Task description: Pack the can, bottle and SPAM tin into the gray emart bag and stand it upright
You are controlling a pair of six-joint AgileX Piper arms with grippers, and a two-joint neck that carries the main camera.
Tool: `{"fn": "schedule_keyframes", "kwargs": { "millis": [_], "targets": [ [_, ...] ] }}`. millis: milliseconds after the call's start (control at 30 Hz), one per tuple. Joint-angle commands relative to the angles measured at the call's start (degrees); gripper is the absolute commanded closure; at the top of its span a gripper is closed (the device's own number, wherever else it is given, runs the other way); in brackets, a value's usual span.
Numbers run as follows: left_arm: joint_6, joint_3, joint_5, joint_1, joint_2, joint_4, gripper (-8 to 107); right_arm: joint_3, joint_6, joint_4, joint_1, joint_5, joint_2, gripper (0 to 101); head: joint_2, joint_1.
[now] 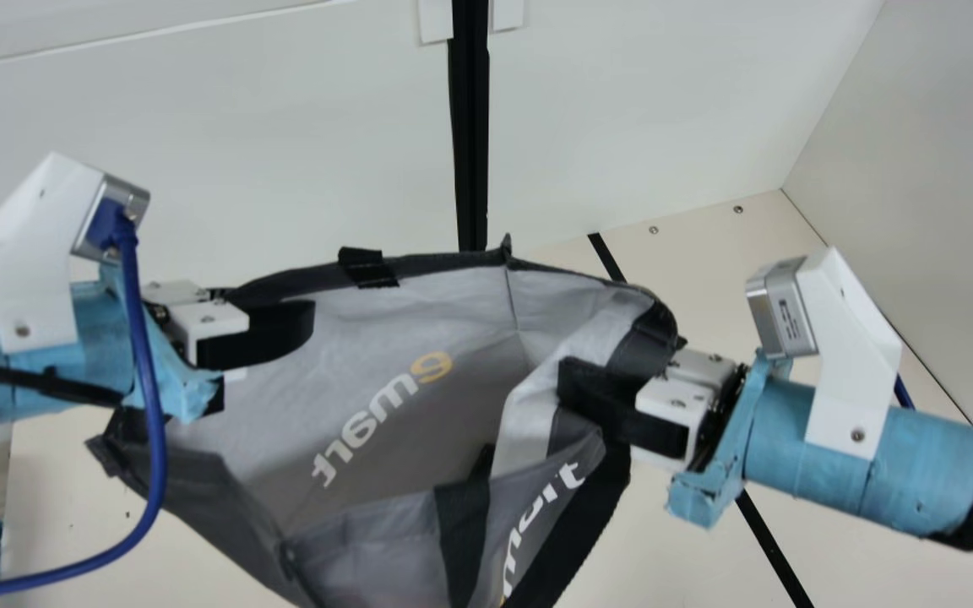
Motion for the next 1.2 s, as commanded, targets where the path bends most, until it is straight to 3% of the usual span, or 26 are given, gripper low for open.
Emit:
{"fn": "schedule_keyframes", "kwargs": {
  "millis": [0, 233, 667, 1167],
  "targets": [
    [0.3, -1.4, -0.1, 0.2, 1.3, -0.2, 107, -1.1, -0.8, -0.9, 0.1, -0.1, 1.5, 101, 0.0, -1.3],
    [0.8, -5.3, -0.1, 0.6, 5.2, 0.3, 107, -3.6, -4.0, -5.3, 1.4, -0.8, 4.5, 101, 0.0, -1.3],
    [1.8, -10.3, -0.1, 1.7, 10.5, 2.2, 107, -3.8, -3.7, -14.9, 12.6, -9.8, 7.3, 101, 0.0, -1.3],
    [2.0, -13.9, -0.1, 1.8, 14.4, 1.7, 107, -1.4, 2.4, -16.7, 20.9, -15.7, 8.0, 101, 0.0, -1.3]
  ]
}}
